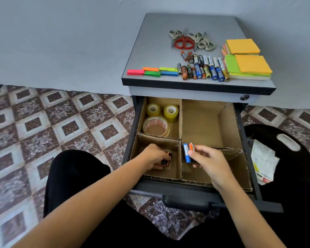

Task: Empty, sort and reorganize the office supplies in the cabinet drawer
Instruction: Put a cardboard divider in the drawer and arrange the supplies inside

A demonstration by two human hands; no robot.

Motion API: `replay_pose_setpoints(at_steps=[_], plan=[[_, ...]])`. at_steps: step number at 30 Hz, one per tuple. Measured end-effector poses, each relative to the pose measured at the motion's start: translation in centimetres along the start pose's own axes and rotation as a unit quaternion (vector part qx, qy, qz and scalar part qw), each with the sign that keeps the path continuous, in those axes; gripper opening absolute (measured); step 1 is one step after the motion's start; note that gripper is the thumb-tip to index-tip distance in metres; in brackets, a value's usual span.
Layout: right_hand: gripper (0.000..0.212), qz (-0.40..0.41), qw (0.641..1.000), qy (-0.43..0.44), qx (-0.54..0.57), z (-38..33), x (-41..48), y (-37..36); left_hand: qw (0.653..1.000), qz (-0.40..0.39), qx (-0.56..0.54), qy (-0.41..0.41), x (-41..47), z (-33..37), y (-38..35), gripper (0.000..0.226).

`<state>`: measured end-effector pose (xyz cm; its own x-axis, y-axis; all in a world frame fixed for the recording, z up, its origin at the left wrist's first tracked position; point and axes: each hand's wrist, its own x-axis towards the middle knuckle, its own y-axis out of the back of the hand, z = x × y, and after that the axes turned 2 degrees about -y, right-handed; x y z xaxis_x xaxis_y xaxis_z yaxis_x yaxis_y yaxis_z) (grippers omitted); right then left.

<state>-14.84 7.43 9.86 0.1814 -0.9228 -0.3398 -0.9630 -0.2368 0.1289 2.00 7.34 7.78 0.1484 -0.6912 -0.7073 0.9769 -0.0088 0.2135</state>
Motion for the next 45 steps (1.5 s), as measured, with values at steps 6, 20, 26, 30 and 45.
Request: replay_pose_setpoints(at_steps=[6,20,26,30,45], plan=[[0.019,0.008,1.000,0.013,0.014,0.2,0.0,-0.2,1.000,-0.008,-0.005,-0.003,1.1,-0.5,-0.4,0.011],[0.017,0.005,1.000,0.018,0.020,0.3,0.0,-0.1,0.886,-0.246,0.387,-0.062,2.1,1.1,1.1,0.028],[0.019,0.006,1.000,0.016,0.022,0.2,-0.1,0.0,0.883,-0.261,0.383,-0.070,2.3,0.9,1.1,0.026],[0.021,0.004,1.000,0.011,0.019,0.1,-0.1,-0.1,0.883,-0.266,0.379,-0.078,2.2,0.7,0.8,0.025],[0.021,-0.007,1.000,-0.001,0.019,0.6,0.4,-0.2,0.941,-0.208,0.265,-0.010,2.6,-2.0,1.4,0.032]])
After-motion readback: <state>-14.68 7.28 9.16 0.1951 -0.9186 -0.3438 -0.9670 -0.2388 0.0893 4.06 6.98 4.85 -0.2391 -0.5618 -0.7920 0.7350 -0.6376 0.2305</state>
